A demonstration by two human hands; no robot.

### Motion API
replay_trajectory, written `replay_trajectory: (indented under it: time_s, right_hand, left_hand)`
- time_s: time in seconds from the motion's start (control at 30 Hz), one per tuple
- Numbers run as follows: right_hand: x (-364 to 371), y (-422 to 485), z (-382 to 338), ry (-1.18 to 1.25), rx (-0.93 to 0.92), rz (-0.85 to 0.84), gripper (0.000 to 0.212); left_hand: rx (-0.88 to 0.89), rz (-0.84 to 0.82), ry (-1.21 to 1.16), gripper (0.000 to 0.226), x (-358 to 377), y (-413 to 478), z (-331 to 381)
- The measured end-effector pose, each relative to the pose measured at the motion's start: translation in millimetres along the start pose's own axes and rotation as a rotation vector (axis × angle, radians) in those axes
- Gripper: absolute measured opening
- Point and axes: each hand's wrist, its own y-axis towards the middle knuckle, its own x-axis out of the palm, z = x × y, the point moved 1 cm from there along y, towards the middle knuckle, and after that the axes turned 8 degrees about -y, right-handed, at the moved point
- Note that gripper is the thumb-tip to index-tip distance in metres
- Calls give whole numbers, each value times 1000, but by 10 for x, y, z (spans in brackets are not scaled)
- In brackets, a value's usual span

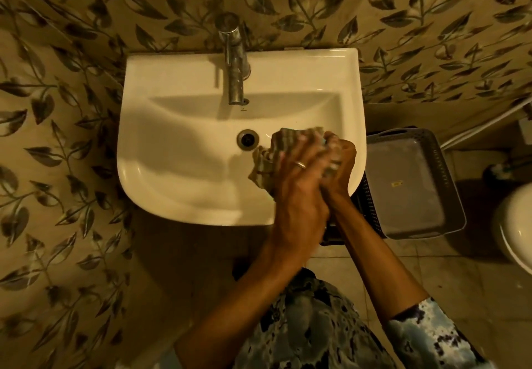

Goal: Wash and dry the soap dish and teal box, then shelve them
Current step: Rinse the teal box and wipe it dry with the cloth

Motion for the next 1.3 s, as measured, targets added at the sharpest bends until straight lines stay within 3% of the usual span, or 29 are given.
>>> replay_trajectory:
  time_s: [0.07, 0.1, 0.17, 0.27, 0.43, 0.5, 0.6, 0.7, 0.77, 0.83, 0.97, 1.07, 1.13, 1.2, 1.3]
  right_hand:
    - [-16, 13, 88, 20, -40, -54, 26]
    - [15, 69, 4, 102, -80, -76, 25]
    - [-24, 267, -40, 89, -53, 38, 40]
    - [-6, 366, -12, 121, 5, -10, 38]
    - [38, 388, 68, 115, -112, 88, 47]
    - [54, 413, 70, 140, -80, 88, 45]
    - [31, 473, 52, 202, 25, 30, 40]
    - [-1, 486, 16, 392, 22, -82, 47]
    - [13, 469, -6, 360, -65, -168, 61]
    - [-3, 473, -79, 237, -188, -230, 52]
    - [-100, 619, -71, 18, -355, -354, 16]
    - [-194, 715, -18, -73, -336, -442, 16]
    - [-237, 731, -14, 15, -229, -380, 20]
    - [-270, 740, -29, 126, -77, -181, 21]
    - [-264, 752, -35, 200, 110, 92, 30]
  left_hand:
    - [77, 17, 62, 50, 74, -54, 6]
    - [25, 51, 5, 48, 38, 11, -44]
    - [-143, 174, -134, 44, -129, 213, -194]
    - [-273, 254, -177, 44, -250, 285, -331]
    - [36, 47, 44, 56, 57, 15, -173]
    - [26, 52, -27, 51, 37, 138, -233]
    - [-189, 114, -225, 40, -138, 406, -455]
    - [-479, -73, -488, 36, -284, 608, -736]
    - [-524, -117, -695, 33, -336, 613, -767]
    - [-491, -94, -710, 36, -365, 608, -721]
    - [-375, 0, -496, 42, -392, 614, -665]
    - [-390, 202, -470, 34, -399, 582, -712]
    - [-481, 379, -661, 29, -465, 587, -765]
    - [-501, 526, -788, 29, -583, 625, -811]
    - [-459, 593, -791, 29, -728, 671, -753]
